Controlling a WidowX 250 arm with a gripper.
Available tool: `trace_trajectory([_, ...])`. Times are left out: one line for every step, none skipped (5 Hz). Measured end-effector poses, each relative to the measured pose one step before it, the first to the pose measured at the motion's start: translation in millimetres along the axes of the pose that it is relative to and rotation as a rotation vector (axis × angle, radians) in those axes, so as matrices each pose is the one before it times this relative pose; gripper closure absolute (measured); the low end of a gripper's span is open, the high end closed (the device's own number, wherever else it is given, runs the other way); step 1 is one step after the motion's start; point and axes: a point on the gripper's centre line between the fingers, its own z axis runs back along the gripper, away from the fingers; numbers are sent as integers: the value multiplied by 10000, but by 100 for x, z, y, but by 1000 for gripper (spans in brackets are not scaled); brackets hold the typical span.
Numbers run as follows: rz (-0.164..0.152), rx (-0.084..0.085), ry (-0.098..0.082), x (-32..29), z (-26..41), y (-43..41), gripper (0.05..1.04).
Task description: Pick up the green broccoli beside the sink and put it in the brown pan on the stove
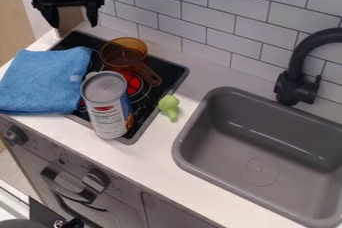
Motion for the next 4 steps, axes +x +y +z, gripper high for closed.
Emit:
trace_trajectory([21,2,430,-922,-971,-93,83])
trace_trajectory([406,-174,653,-685,383,-1579,83])
trace_trajectory([169,136,360,-1376,-215,-2099,83])
trace_trajectory([73,-152,252,-1026,156,-2539,83])
